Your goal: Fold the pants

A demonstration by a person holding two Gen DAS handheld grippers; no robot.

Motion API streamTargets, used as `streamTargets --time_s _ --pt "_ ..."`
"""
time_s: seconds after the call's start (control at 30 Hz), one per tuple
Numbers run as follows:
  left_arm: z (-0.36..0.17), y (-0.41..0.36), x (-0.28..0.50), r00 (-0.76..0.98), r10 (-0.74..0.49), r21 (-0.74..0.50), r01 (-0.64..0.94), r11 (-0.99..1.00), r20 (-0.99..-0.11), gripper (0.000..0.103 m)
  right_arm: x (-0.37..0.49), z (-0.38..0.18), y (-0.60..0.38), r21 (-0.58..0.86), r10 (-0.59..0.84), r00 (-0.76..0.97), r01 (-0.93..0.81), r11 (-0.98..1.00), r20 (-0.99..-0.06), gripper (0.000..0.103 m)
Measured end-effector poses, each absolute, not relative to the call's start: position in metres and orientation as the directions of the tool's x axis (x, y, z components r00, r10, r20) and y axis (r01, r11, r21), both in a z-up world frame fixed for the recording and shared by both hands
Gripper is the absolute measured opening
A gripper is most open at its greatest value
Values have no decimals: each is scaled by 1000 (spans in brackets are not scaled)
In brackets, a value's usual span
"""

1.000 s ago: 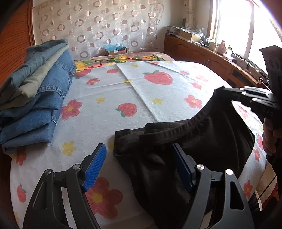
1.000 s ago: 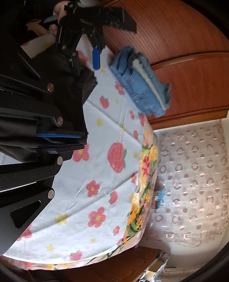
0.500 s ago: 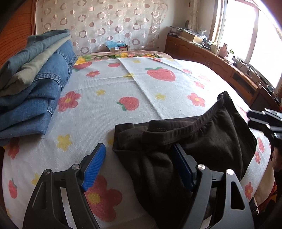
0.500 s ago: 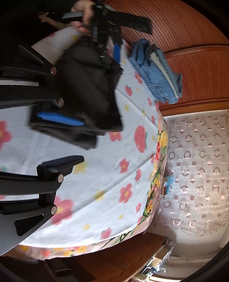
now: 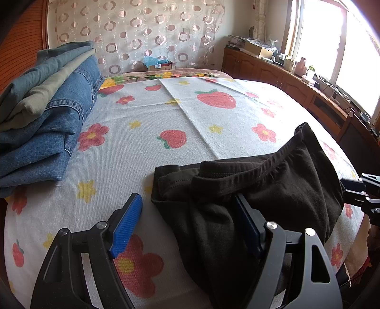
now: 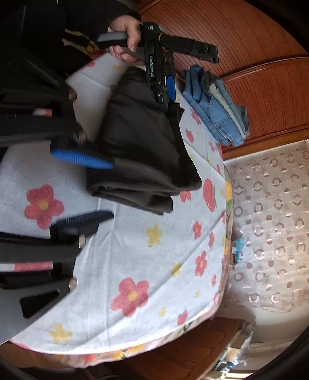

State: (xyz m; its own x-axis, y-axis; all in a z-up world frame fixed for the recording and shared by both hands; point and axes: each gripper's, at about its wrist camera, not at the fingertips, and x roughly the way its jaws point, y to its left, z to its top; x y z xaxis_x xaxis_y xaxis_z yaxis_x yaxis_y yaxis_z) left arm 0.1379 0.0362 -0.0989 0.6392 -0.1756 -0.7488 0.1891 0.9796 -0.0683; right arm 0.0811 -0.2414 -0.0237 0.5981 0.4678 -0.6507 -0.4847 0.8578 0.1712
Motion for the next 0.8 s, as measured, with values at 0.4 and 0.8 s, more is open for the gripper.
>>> streamTargets --time_s 0.4,0.8 --pt "-99 35 137 639 -174 -66 190 980 -749 79 73 -24 -254 157 461 612 -483 861 -643 1" --pt "-99 35 138 640 -174 -66 190 980 -749 79 92 -9 -234 80 403 648 -468 880 -647 39"
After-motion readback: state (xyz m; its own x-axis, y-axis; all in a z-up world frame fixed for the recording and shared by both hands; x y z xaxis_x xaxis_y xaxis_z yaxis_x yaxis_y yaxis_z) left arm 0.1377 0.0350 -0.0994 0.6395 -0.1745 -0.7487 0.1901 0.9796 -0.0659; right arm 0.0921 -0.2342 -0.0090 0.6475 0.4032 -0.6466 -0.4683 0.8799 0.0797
